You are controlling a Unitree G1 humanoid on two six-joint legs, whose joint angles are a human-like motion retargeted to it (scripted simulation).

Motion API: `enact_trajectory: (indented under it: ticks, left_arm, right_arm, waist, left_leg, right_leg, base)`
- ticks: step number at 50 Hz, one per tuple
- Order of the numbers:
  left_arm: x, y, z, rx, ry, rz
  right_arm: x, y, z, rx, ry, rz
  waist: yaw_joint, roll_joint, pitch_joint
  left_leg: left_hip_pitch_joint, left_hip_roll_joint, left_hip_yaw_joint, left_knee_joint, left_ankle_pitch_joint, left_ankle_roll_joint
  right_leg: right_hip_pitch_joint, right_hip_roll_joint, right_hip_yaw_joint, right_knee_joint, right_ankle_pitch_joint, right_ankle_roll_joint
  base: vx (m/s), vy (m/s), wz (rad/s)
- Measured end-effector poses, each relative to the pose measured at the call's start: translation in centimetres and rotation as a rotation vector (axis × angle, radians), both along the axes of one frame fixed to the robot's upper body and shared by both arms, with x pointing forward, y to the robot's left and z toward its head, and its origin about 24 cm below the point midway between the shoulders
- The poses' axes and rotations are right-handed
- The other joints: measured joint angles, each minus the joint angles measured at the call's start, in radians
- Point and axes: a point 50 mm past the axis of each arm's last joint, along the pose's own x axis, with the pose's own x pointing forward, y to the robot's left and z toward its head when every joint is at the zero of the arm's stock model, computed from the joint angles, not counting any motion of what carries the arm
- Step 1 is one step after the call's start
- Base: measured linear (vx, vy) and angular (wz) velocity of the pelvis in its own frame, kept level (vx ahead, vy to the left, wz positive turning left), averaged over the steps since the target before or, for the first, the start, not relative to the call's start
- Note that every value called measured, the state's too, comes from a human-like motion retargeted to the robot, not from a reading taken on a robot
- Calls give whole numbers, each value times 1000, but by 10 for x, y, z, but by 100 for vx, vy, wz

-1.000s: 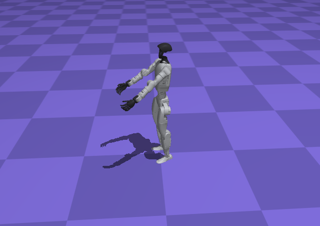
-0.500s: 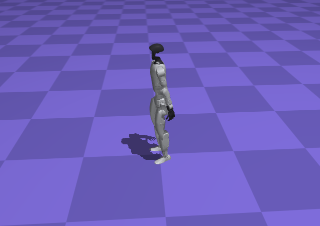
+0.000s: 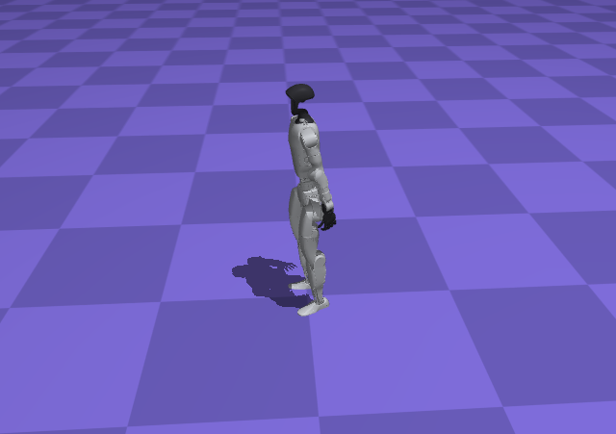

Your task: Upper body actions

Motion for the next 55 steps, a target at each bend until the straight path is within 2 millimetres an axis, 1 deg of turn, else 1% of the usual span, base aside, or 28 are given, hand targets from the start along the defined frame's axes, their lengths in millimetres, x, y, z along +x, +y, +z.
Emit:
enact_trajectory:
  ticks: [3,5,8,10,12,13,15,17,19,20,23,25,27,28,30,33,36,38,40,42,44,47,50,55]
  left_arm:
    - [-2,-7,0,-35,14,-21]
    - [-3,-10,1,-51,24,-25]
    - [-2,-8,1,-43,39,0]
    - [3,-4,1,-46,45,20]
    - [10,5,1,-44,52,28]
    - [15,12,1,-34,53,22]
    - [33,24,0,-4,41,4]
    - [62,37,0,27,-6,-27]
    - [100,48,2,47,-84,-58]
    - [121,54,5,54,-130,-73]
    - [196,68,24,76,-312,-120]
    - [246,72,43,103,-450,-153]
    - [298,72,71,124,-600,-174]
    - [325,72,89,133,-681,-179]
    - [366,70,123,156,-827,-184]
    - [419,68,183,207,-1033,-168]
    - [451,67,236,280,-1190,-152]
    - [466,67,269,339,-1279,-155]
    - [476,67,295,391,-1344,-157]
    - [482,65,315,423,-1395,-146]
    - [486,63,330,433,-1434,-111]
    - [490,62,345,422,-1481,-20]
    - [491,64,358,418,-1542,65]
    - [491,67,364,436,-1550,98]
  right_arm:
    - [-5,0,0,-17,3,-37]
    - [-8,0,1,-29,0,-76]
    - [-8,-1,2,-22,15,-146]
    - [-3,-4,2,-24,21,-161]
    - [9,-10,2,-56,3,-124]
    - [16,-13,2,-74,-12,-104]
    - [35,-18,3,-96,-52,-73]
    - [61,-17,4,-74,-109,-97]
    - [94,-13,7,-26,-189,-161]
    - [112,-10,10,3,-236,-196]
    - [176,2,27,99,-397,-262]
    - [220,12,44,163,-503,-273]
    - [266,21,69,229,-625,-269]
    - [289,26,85,266,-691,-265]
    - [326,35,116,330,-813,-248]
    - [376,48,171,407,-1008,-207]
    - [410,57,223,441,-1182,-158]
    - [425,59,254,443,-1285,-133]
    - [435,61,281,443,-1370,-113]
    - [442,61,302,434,-1437,-102]
    - [447,60,319,417,-1489,-102]
    - [451,59,337,394,-1558,-105]
    - [454,58,350,384,-1597,-127]
    - [456,56,361,399,-1612,-142]
  waist:
    - [-24,0,-7]
    - [-45,8,-3]
    - [-59,17,14]
    - [-56,8,25]
    - [-17,6,20]
    - [-30,9,13]
    - [-26,12,5]
    - [-19,14,-1]
    - [-13,15,-7]
    - [-11,15,-12]
    - [-5,15,-29]
    - [0,16,-40]
    - [7,14,-47]
    - [9,12,-48]
    - [11,11,-59]
    - [14,13,-72]
    - [17,16,-93]
    - [21,16,-108]
    - [22,16,-122]
    - [24,15,-136]
    - [25,13,-148]
    - [24,9,-156]
    - [23,4,-153]
    - [30,1,-159]
  left_leg:
    - [9,-4,-26,4,-17,-5]
    - [15,-18,-48,-2,-17,12]
    - [21,-39,-59,-13,-4,44]
    - [20,-40,-53,-15,10,41]
    - [23,-22,-11,-17,9,26]
    - [22,-22,-27,-17,5,23]
    - [17,-20,-27,-15,7,22]
    - [18,-21,-28,-15,8,23]
    - [21,-21,-27,-14,10,23]
    - [21,-20,-27,-13,12,24]
    - [22,-21,-30,-12,15,26]
    - [22,-21,-31,-11,19,26]
    - [17,-18,-28,-9,21,27]
    - [12,-16,-27,-8,22,26]
    - [5,-14,-26,-8,24,25]
    - [-14,-8,-21,-5,25,24]
    - [-27,-4,-15,-7,23,23]
    - [-35,-3,-12,-7,21,23]
    - [-41,-2,-10,-6,17,23]
    - [-43,-2,-9,-6,14,23]
    - [-42,-4,-10,-6,10,24]
    - [-33,-7,-13,-5,5,25]
    - [-22,-8,-16,-5,1,27]
    - [-22,-6,-13,-5,-1,25]
  right_leg:
    - [7,-6,-27,4,-14,3]
    - [18,-1,-53,5,-21,5]
    - [27,8,-66,4,-14,5]
    - [30,13,-61,-10,2,-10]
    - [19,7,-19,-5,6,-3]
    - [18,4,-36,-6,4,-2]
    - [15,4,-36,-5,5,-2]
    - [15,4,-38,-5,7,-3]
    - [19,4,-39,-5,9,-4]
    - [20,5,-40,-6,10,-5]
    - [23,5,-43,-6,13,-7]
    - [22,6,-44,-5,16,-9]
    - [18,7,-44,-4,19,-10]
    - [13,7,-43,-3,21,-10]
    - [5,8,-44,-4,24,-11]
    - [-15,10,-40,-2,26,-11]
    - [-32,12,-34,-1,25,-9]
    - [-41,14,-30,0,23,-9]
    - [-47,15,-28,1,20,-7]
    - [-49,16,-27,1,16,-6]
    - [-47,17,-26,1,12,-6]
    - [-37,19,-27,1,5,-5]
    - [-26,21,-27,2,1,-4]
    - [-25,23,-27,1,-2,-4]
  base:
    - [1,-1,32]
    - [0,-3,53]
    - [-1,-2,19]
    - [-1,0,-27]
    - [-4,3,-58]
    - [0,0,0]
    - [-5,3,14]
    - [-7,3,0]
    - [0,0,0]
    - [0,0,0]
    - [0,0,0]
    - [0,0,0]
    - [-3,-1,-2]
    - [-7,-3,-3]
    - [-7,-2,-2]
    - [-9,0,-9]
    - [-3,1,-4]
    - [0,0,0]
    - [0,0,0]
    - [0,0,0]
    - [8,-2,0]
    - [8,-4,4]
    - [0,0,0]
    - [0,0,0]
